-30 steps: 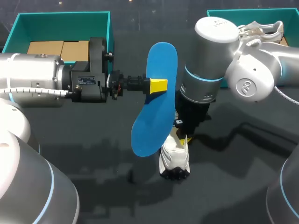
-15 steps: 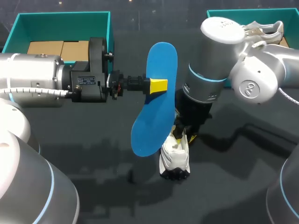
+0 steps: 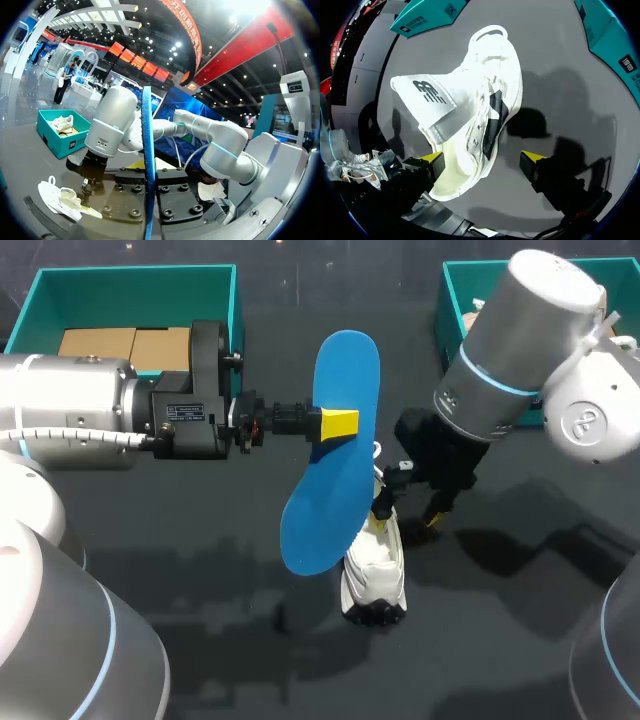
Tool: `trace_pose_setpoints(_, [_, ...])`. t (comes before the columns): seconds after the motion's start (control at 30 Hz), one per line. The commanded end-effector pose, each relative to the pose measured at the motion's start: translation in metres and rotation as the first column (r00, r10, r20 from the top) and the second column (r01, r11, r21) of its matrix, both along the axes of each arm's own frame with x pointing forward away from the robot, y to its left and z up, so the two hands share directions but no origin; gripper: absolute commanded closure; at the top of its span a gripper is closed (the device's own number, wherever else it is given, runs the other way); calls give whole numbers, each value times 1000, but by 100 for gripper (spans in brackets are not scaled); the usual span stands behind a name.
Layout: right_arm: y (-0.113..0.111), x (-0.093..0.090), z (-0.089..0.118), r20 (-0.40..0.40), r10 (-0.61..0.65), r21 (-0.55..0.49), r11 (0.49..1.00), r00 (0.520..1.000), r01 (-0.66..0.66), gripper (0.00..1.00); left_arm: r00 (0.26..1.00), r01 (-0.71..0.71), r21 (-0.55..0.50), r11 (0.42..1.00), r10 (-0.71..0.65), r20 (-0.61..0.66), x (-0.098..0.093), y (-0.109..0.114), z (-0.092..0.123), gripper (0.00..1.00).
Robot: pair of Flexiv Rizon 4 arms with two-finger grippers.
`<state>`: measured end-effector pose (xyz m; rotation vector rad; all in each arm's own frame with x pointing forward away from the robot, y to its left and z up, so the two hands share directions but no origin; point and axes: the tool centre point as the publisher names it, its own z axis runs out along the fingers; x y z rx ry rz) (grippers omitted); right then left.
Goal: Take the shoe out of the shoebox, open the shoe tongue, remove and reinsert the insole, then place the shoe into the shoebox
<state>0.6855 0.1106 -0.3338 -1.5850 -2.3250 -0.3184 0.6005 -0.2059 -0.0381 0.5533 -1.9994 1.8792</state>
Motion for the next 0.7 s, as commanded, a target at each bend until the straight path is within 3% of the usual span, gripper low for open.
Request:
trace_pose_setpoints(0.03, [-9, -9, 1, 30, -17, 36, 999, 999, 16, 0, 1000, -1, -2, 1000, 1, 1, 0, -2, -1, 100])
trace_pose_setpoints(0.07, [-9, -9, 1, 30, -17, 36, 999, 999, 16, 0, 1000, -1, -2, 1000, 1, 1, 0, -2, -1, 100])
trace_pose_setpoints(0.13, [-9, -12, 7, 59, 28, 185, 982, 998, -38, 0, 1000, -1, -2, 1000, 1, 1, 0, -2, -1, 100])
trace_pose_setpoints(0.3, [-21, -16, 49, 83, 27, 301, 952, 996, -50, 0, 1000, -1, -2, 1000, 1, 1, 0, -2, -1, 100])
trace_pose_setpoints(0.37, [-23, -14, 66, 55, 32, 403, 914, 998, -52, 0, 1000, -1, -2, 1000, 1, 1, 0, -2, -1, 100])
trace_pose_setpoints(0.7, [-21, -15, 72, 66, 61, 392, 916, 996, -82, 0, 1000, -1, -2, 1000, 1, 1, 0, -2, -1, 100])
